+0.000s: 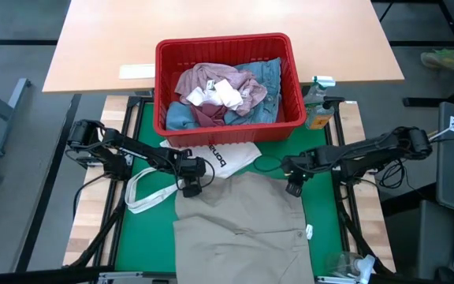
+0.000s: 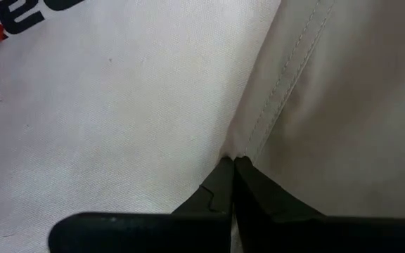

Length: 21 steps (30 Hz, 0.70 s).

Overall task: Fold laundry
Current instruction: Fold the grey shorts

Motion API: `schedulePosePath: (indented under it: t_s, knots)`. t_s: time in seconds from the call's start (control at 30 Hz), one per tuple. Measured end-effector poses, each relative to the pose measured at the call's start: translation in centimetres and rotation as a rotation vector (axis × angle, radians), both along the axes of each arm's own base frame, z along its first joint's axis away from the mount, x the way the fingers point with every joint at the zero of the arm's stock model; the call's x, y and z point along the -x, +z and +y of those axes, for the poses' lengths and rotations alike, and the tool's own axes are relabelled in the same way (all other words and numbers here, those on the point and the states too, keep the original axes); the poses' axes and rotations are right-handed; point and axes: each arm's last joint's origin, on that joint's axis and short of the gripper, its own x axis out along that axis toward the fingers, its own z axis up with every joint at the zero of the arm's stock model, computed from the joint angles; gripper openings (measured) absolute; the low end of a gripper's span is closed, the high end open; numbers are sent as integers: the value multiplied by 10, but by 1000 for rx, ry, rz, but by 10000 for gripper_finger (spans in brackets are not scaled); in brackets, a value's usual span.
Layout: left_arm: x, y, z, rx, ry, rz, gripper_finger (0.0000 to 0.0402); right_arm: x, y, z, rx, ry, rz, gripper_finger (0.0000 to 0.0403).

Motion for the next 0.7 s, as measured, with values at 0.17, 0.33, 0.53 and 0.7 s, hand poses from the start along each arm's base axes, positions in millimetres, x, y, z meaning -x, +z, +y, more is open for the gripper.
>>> schedulePosePath:
  t_s: [0.17, 0.33, 0.53, 0.7]
  knots:
    - [0, 0, 0, 0, 0, -1, 3, -4, -10, -3, -16, 26, 53, 133]
    - [0, 0, 0, 0, 0, -1, 3, -10, -15, 0, -90, 85, 46, 128]
    - [0, 0, 0, 0, 0, -2, 3, -12, -16, 1, -116, 113, 26, 76]
    - [-3, 4, 0, -14, 3, 3, 1, -13, -15, 2, -117, 114, 20, 11]
